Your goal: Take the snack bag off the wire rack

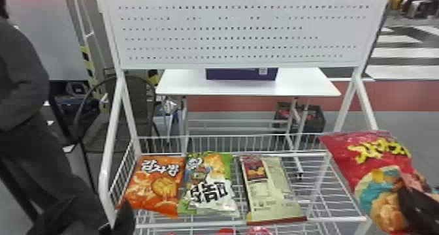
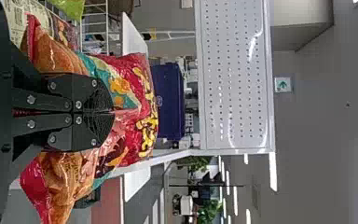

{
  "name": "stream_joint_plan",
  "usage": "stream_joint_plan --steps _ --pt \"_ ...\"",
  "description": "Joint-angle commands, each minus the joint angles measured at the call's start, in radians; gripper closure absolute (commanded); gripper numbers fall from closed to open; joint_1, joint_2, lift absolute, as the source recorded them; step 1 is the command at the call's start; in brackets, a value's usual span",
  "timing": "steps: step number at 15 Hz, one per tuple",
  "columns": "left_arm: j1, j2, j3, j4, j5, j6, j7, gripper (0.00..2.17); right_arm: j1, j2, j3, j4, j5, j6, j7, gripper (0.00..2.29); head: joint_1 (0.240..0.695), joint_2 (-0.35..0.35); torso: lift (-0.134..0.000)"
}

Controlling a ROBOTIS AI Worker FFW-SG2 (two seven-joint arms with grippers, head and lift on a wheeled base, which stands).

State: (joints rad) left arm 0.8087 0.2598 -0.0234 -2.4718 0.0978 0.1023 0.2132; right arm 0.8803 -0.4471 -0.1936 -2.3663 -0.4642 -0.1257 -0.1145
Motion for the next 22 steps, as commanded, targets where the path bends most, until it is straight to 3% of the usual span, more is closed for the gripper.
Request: stream_joint_plan --steps 1,5,22 --pt "0.009 0.003 0.008 0.001 0.007 -0.014 -0.001 0.16 0.072 0.01 -0.052 0.004 -0.022 -0.09 -0.001 2.22 0.499 0.0 0.0" --pt "0.007 0.003 0.01 0.004 0.014 -0.017 -0.005 0.16 0.118 0.024 -0.126 0.018 -0.076 -0.096 0.007 2.22 0.499 0.0 0.0" --pt "-0.013 0.001 0.011 0.013 0.016 -0.014 -0.005 0.16 0.074 0.015 -0.103 0.032 -0.06 -0.077 0.009 2.22 0.499 0.0 0.0"
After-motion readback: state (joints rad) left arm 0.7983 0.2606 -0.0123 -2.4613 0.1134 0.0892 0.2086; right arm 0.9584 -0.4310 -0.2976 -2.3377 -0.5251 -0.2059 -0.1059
